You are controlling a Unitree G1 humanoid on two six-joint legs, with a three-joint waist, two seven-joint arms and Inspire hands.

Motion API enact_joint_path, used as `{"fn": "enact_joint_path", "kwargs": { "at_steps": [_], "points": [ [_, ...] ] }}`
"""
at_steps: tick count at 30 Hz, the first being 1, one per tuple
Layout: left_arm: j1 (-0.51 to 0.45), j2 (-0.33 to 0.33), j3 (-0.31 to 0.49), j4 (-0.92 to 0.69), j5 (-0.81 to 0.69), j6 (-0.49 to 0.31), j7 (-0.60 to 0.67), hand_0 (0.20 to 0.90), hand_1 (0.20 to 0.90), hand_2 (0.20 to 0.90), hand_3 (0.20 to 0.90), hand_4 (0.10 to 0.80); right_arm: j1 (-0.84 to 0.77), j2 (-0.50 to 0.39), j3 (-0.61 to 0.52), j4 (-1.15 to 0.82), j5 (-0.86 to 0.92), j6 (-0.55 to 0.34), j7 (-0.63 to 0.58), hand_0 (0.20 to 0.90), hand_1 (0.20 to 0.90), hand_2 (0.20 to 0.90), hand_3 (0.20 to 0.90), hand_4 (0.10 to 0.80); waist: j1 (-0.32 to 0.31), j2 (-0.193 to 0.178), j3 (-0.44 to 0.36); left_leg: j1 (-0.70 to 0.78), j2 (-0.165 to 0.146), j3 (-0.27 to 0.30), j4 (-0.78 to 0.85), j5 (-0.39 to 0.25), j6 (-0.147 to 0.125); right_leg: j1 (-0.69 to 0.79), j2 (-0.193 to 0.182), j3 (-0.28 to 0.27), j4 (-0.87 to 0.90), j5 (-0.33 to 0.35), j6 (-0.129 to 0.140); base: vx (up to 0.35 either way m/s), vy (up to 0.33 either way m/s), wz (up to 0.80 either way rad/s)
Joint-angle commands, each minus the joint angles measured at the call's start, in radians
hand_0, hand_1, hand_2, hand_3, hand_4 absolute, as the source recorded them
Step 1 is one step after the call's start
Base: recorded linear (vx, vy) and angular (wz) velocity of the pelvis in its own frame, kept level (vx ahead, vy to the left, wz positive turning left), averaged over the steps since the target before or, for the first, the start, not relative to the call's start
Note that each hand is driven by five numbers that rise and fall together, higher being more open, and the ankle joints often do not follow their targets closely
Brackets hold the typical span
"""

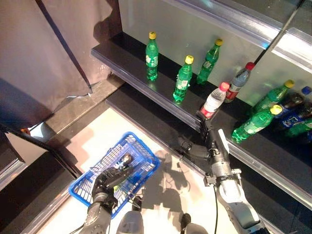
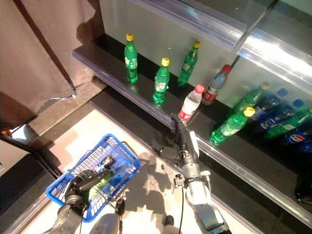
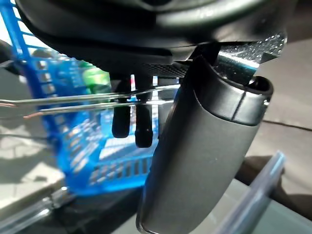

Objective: Pick up the drink and place into the basket.

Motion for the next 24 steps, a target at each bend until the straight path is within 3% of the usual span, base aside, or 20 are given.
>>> {"fn": "enact_joint_path", "kwargs": {
  "at_steps": [1,7,10,11,13,15,16,17,19,24],
  "points": [
    [-0.053,0.013,0.026,-0.285,0.108,-0.208,-0.069,0.3,0.3,0.3,0.2,0.1,-0.028,-0.043,-0.032,-0.08,0.006,-0.136,-0.018,0.9,0.9,0.9,0.9,0.8,-0.02,0.024,-0.103,-0.106,-0.015,0.005,0.059,0.027,0.034,-0.055,0.105,0.017,-0.013,0.104,-0.115,0.065,-0.056,0.03],
    [-0.048,-0.015,0.009,-0.282,0.117,-0.216,-0.059,0.3,0.3,0.3,0.2,0.1,-0.055,-0.061,-0.028,-0.104,0.031,-0.161,0.011,0.9,0.9,0.9,0.9,0.8,-0.028,-0.001,-0.112,-0.145,-0.024,-0.002,0.248,-0.005,0.035,-0.06,0.12,0.024,-0.015,0.107,-0.151,0.096,-0.132,0.19],
    [-0.056,-0.023,0.007,-0.265,0.102,-0.226,-0.051,0.3,0.3,0.3,0.2,0.1,-0.082,-0.057,-0.011,-0.111,0.036,-0.181,0.011,0.9,0.9,0.9,0.9,0.8,-0.026,0.006,-0.094,-0.216,-0.025,-0.025,0.404,0.048,0.026,-0.071,0.141,0.029,0.021,0.094,-0.173,0.053,-0.077,0.3],
    [-0.053,-0.033,0.004,-0.247,0.1,-0.227,-0.056,0.3,0.3,0.3,0.2,0.1,-0.094,-0.047,-0.004,-0.114,0.016,-0.214,-0.012,0.9,0.9,0.9,0.9,0.8,-0.02,0.016,-0.086,-0.233,-0.001,-0.045,0.39,0.094,0.015,-0.064,0.16,0.04,0.039,0.082,-0.177,0.142,-0.002,0.23],
    [-0.042,-0.041,-0.005,-0.231,0.1,-0.227,-0.069,0.3,0.3,0.3,0.2,0.1,-0.105,-0.036,-0.001,-0.127,0.019,-0.245,-0.04,0.9,0.9,0.9,0.9,0.8,-0.021,0.03,-0.091,-0.194,0.054,-0.051,0.257,0.123,-0.001,-0.049,0.171,0.044,0.044,0.066,-0.17,0.169,0.107,0.0],
    [-0.035,-0.039,-0.013,-0.233,0.098,-0.23,-0.068,0.3,0.3,0.3,0.2,0.1,-0.102,-0.038,-0.004,-0.138,0.022,-0.257,-0.048,0.9,0.9,0.9,0.9,0.8,-0.023,0.038,-0.096,-0.173,0.081,-0.062,0.189,0.149,-0.009,-0.04,0.172,0.048,0.042,0.06,-0.166,0.109,0.166,-0.08],
    [-0.027,-0.032,-0.021,-0.235,0.084,-0.237,-0.069,0.3,0.3,0.3,0.2,0.1,-0.089,-0.051,-0.017,-0.153,0.024,-0.289,-0.053,0.9,0.9,0.9,0.9,0.8,-0.032,0.05,-0.1,-0.168,0.123,-0.072,0.137,0.201,-0.024,-0.036,0.172,0.056,0.046,0.049,-0.163,0.088,0.307,-0.24],
    [-0.029,-0.035,-0.022,-0.229,0.077,-0.246,-0.065,0.3,0.3,0.3,0.2,0.1,-0.066,-0.067,-0.029,-0.172,0.029,-0.311,-0.061,0.9,0.9,0.9,0.9,0.8,-0.046,0.051,-0.109,-0.131,0.119,-0.073,0.086,0.147,-0.009,-0.047,0.15,0.062,0.048,0.049,-0.154,0.065,0.352,-0.31],
    [-0.047,-0.026,-0.037,-0.222,0.071,-0.253,-0.056,0.3,0.3,0.3,0.2,0.1,-0.05,-0.076,-0.041,-0.172,0.033,-0.331,-0.089,0.9,0.9,0.9,0.9,0.8,-0.065,0.059,-0.114,-0.099,0.13,-0.046,0.041,0.131,-0.012,-0.059,0.133,0.047,0.052,0.049,-0.144,0.023,0.212,-0.2],
    [-0.106,-0.027,-0.081,-0.193,0.092,-0.271,-0.044,0.3,0.3,0.3,0.2,0.1,-0.088,-0.056,-0.069,-0.147,0.005,-0.362,-0.235,0.9,0.9,0.9,0.9,0.8,-0.077,0.078,-0.093,-0.076,0.107,-0.043,0.018,0.088,-0.021,-0.086,0.093,0.028,0.044,0.072,-0.127,-0.015,0.151,0.0]
  ]
}}
